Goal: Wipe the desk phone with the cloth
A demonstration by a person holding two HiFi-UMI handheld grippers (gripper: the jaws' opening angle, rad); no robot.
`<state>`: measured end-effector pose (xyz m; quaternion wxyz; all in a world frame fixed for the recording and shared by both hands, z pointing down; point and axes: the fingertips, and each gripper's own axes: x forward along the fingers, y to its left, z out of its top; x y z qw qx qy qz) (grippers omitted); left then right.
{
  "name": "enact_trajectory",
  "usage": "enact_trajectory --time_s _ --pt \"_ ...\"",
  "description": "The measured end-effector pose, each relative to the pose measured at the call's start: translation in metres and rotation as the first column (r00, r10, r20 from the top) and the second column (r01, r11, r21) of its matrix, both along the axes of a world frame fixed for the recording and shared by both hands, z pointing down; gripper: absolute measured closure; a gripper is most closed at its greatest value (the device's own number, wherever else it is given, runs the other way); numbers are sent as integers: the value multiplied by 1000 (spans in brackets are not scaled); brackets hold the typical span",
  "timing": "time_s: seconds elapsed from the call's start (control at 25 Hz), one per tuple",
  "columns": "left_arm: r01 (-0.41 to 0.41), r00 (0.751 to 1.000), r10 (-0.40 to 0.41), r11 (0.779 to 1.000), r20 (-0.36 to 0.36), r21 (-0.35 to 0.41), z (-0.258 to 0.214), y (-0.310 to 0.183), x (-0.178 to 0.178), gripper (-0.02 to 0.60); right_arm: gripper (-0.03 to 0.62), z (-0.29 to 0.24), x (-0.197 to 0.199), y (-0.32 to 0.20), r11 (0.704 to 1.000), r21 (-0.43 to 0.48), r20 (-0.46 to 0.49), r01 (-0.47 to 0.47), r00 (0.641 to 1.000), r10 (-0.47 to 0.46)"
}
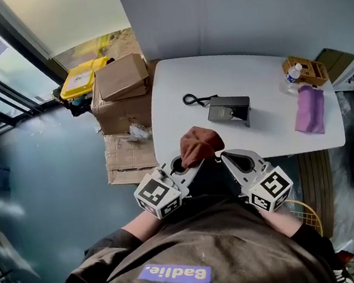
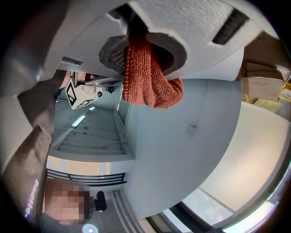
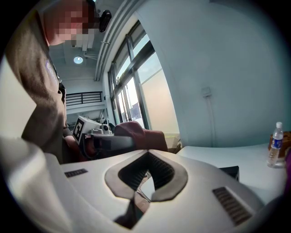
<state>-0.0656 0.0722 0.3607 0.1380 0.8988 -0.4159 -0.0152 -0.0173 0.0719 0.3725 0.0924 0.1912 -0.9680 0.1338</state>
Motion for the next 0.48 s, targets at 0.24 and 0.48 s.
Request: enact_trajectory --time_s 0.24,0.48 --pt "-1 1000 1 1000 -11 -1 1 2 -1 549 568 1 1 4 1000 2 -4 -8 1000 8" --pt "-3 1000 3 1000 -16 6 1 6 -2 549 568 1 0 8 1000 6 -9 -8 1000 8"
